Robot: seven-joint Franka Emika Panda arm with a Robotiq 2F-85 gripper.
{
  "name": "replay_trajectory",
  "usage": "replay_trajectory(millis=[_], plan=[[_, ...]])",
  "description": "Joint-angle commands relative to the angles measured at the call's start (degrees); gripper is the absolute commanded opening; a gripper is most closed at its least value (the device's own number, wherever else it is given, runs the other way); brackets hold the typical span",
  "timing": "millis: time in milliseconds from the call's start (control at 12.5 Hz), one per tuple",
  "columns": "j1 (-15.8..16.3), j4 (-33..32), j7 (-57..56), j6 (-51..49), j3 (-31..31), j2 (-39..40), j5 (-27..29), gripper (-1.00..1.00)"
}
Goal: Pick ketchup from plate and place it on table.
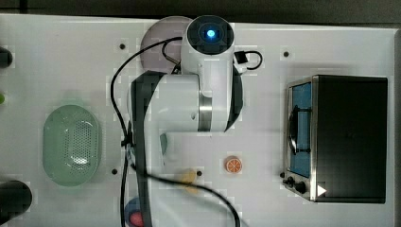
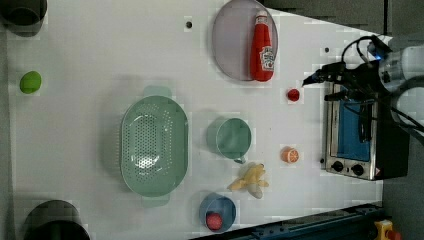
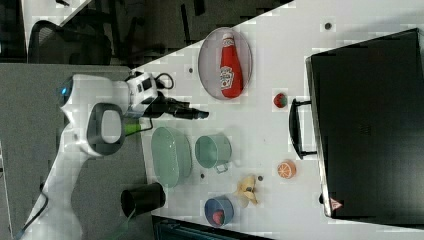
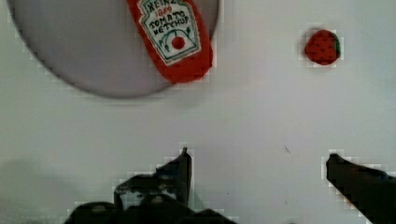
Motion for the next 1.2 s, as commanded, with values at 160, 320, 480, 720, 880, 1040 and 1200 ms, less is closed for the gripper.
replay_trajectory(millis=[160, 320, 480, 720, 880, 1040, 1200], plan=[[0.33, 5.69, -14.48, 4.52, -0.03, 5.89, -0.16, 1.00], [0.52, 7.90, -16.68, 5.45, -0.03, 9.72, -0.16, 1.00], [0.68, 10.22, -16.76, 6.27, -0.02, 13.32, -0.16, 1.00], [1.30, 13.45, -17.84, 8.33, -0.03, 18.36, -0.34, 1.00], [1.69, 14.86, -20.32, 11.02, -0.03, 21.71, -0.40, 1.00], [2.09, 15.86, -20.39, 15.82, -0.04, 24.63, -0.46, 1.00], [2.51, 16.42, -20.41, 19.45, -0.11, 27.07, -1.57, 1.00]])
